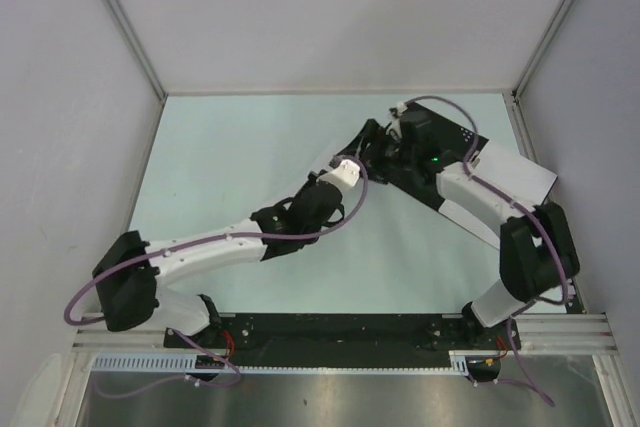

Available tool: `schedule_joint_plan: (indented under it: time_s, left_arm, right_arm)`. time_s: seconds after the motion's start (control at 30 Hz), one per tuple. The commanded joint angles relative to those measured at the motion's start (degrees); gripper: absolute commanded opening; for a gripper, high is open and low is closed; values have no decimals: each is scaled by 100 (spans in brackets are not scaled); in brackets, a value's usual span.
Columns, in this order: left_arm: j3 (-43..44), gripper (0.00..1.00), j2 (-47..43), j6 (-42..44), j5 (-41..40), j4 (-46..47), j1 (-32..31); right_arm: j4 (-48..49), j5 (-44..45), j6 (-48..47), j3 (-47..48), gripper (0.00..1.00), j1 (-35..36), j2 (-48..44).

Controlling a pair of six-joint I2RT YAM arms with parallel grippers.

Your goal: Put the files into the folder

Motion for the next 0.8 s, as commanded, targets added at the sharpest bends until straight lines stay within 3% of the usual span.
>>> schedule_joint_plan:
  time_s: [0.0, 0.2, 0.23, 0.3, 0.37, 0.4, 0.6, 0.77]
  left_arm:
    - [950, 0, -836, -699, 1944, -1267, 400]
    - [1567, 0, -1566, -1324, 5444, -1647, 1367]
    - [1628, 0, -1698, -1376, 5796, -1585, 1430]
    - [1768, 0, -1743, -1543, 6604, -1628, 1719]
    - [1883, 0, -1804, -1754, 7352, -1401, 1939]
    - [1892, 0, -1822, -1955, 8173, -1252, 2097]
    - [2094, 0, -1638, -2237, 9726, -795, 2248]
    - [1954, 0, -1646, -2703, 10229, -162, 2266]
  right_arm:
    - [-612, 113, -2952, 29, 100, -954, -1227]
    - [52, -737, -4243, -866, 100, -1561, -2247]
    - [280, -904, -4078, -1033, 100, -1710, -2370]
    - [1640, -2045, -3762, -1727, 100, -2018, -2843]
    - [2301, -2599, -3637, -2079, 100, -1941, -3039]
    - [2252, -2672, -3750, -2089, 100, -1714, -3065]
    - [3218, -3138, -3356, -2450, 100, -1343, -3250]
    - [3200, -3094, -3383, -2520, 100, -1088, -3470]
